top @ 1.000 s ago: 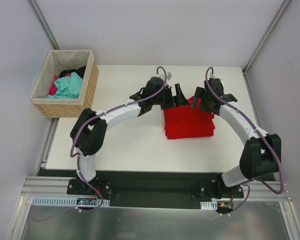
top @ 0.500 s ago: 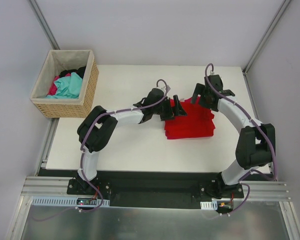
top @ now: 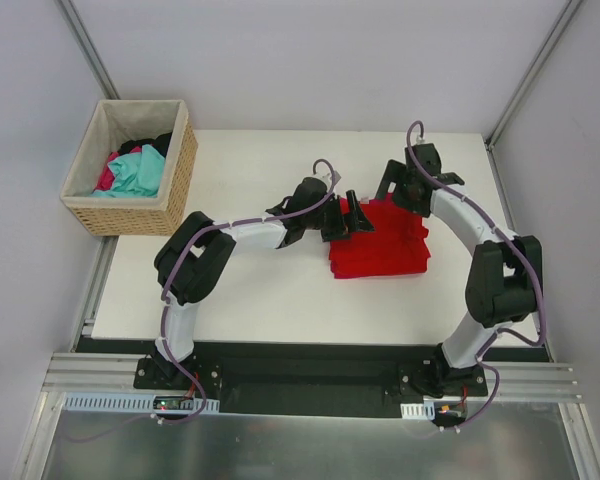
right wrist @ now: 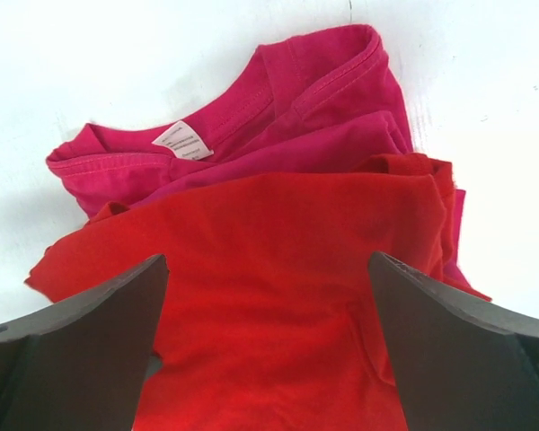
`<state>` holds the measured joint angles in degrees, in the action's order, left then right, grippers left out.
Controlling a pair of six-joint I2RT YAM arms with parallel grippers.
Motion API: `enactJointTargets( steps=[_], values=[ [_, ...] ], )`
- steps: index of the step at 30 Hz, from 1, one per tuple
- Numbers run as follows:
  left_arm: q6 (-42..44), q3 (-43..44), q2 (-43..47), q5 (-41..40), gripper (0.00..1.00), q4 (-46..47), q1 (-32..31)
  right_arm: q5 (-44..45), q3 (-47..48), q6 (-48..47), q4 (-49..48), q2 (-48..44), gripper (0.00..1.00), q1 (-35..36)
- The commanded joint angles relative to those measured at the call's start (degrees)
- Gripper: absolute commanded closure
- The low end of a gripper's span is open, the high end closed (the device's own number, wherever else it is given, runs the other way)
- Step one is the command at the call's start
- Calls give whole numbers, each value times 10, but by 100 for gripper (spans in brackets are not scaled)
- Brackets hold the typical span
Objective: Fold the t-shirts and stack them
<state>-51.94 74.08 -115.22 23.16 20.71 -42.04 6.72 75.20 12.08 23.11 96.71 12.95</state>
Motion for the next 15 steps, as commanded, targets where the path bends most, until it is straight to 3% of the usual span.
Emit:
enactJointTargets(
  steps=[1,15],
  values=[
    [0,-1,3,9,11,21,-4,-10,-1,12,-25,29,2,-5],
    [20,-4,11,5,12,3,-3,-2,49,-8,-52,132,2,-52]
  ],
)
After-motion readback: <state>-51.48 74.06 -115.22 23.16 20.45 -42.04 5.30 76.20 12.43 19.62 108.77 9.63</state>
